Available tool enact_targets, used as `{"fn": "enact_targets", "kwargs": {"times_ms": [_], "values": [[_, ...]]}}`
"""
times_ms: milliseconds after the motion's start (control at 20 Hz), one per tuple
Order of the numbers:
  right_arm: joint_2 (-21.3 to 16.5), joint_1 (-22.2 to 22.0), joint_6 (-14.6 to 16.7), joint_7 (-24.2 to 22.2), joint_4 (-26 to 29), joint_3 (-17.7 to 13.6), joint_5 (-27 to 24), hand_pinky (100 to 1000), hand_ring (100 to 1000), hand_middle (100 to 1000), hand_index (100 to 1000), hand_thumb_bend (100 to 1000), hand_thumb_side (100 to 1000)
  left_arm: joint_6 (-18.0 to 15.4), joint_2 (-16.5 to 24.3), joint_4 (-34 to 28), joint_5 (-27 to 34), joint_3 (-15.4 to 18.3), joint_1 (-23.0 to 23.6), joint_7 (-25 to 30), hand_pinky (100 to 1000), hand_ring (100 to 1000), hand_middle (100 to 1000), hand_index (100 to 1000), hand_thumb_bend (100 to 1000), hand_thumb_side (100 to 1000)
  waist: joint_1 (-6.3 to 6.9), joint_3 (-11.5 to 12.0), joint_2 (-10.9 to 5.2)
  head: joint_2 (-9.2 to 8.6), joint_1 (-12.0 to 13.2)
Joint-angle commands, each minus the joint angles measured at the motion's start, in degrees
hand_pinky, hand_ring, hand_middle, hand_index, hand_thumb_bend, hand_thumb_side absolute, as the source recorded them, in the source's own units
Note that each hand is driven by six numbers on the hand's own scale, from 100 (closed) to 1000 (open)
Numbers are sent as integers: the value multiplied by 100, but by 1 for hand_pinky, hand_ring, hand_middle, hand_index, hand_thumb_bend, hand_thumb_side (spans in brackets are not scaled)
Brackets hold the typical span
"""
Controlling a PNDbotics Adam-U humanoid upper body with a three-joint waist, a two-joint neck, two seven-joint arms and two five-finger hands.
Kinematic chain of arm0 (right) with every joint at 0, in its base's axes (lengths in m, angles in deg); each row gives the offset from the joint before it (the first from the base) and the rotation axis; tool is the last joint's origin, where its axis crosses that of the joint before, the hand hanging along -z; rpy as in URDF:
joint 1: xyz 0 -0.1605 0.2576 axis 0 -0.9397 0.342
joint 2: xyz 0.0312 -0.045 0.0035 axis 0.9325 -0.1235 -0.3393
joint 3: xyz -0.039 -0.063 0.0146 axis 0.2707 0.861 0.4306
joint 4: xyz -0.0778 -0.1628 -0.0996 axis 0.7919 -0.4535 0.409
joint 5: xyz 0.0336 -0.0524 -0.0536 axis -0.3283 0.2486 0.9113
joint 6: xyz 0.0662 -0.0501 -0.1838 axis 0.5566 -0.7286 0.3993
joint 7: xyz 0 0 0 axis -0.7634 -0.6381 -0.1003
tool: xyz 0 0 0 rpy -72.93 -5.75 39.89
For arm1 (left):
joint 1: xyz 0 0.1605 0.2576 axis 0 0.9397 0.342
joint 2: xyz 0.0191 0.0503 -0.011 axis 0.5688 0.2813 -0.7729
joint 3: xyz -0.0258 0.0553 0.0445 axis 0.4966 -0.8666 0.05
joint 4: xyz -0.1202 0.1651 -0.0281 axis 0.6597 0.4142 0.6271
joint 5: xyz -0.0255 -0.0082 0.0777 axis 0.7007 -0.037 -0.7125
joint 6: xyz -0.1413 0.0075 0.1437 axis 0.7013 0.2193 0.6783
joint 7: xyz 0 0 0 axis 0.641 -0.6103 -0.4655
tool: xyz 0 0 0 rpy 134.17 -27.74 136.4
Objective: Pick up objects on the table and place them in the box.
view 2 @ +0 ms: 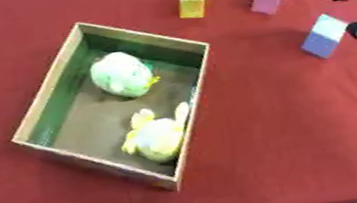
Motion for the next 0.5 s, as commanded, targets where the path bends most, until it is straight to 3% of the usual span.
{"fn": "enact_targets", "kwargs": {"times_ms": [50, 350, 500], "values": [[-277, 131, -73, -126, -163, -10, -231, 890, 965, 902, 944, 141, 314, 1, 222, -90, 28, 56, -54, 32, 788, 637, 682, 854, 100, 604, -7, 4, -94, -76, -28], [-268, 287, -134, -85, -258, 98, -229, 889, 963, 899, 942, 148, 314, 0, 240, -90, 31, 43, -64, 69, 788, 637, 683, 854, 100, 607, -35, 25, -78, -103, -49], [-225, 346, -193, -2, -263, 157, -199, 888, 961, 897, 943, 227, 339, -1, 241, -90, 39, 40, -67, 79, 789, 637, 683, 854, 100, 607, -44, 43, -65, -108, -61]]}}
